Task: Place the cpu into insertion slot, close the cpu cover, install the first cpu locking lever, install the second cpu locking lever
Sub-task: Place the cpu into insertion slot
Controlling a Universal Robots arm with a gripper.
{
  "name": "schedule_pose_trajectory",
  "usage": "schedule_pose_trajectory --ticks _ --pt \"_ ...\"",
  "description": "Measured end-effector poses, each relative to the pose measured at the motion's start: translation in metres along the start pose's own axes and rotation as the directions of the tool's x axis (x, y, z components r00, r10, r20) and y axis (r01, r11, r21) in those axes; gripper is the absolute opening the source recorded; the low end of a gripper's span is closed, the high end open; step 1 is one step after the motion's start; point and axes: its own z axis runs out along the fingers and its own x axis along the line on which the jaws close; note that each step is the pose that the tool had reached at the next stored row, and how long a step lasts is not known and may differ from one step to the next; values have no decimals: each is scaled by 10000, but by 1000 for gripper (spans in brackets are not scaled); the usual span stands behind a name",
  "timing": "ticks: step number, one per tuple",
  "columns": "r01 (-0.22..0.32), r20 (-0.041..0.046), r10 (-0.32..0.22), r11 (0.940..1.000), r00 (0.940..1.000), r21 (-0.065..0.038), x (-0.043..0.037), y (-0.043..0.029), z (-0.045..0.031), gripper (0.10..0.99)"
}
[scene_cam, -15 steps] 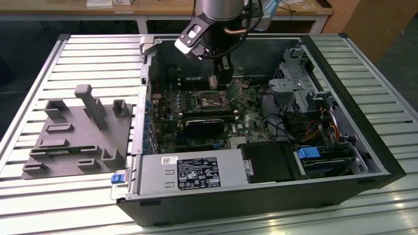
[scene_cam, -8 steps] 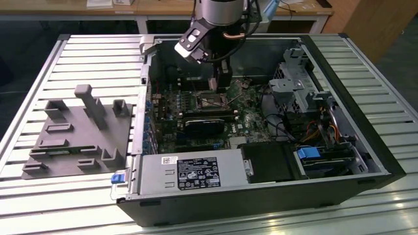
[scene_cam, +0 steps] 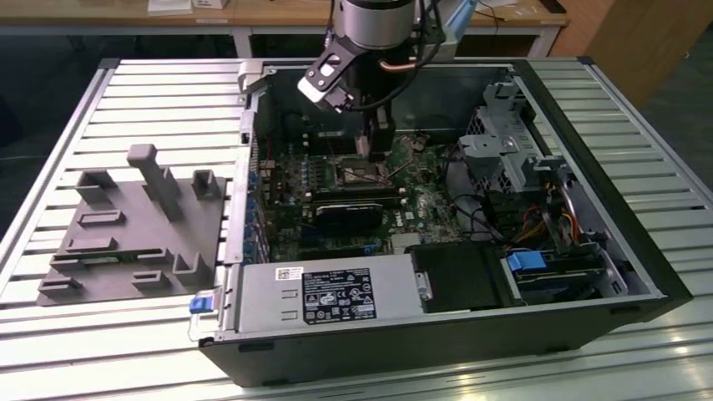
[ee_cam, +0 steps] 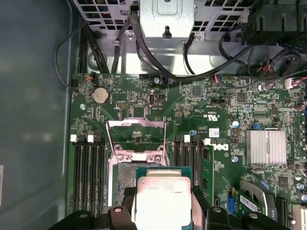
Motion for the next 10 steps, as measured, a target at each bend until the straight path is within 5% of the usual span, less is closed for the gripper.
schedule_pose_trajectory --ticks 10 --pt "-99 6 99 10000 10000 -2 -1 -5 67 537"
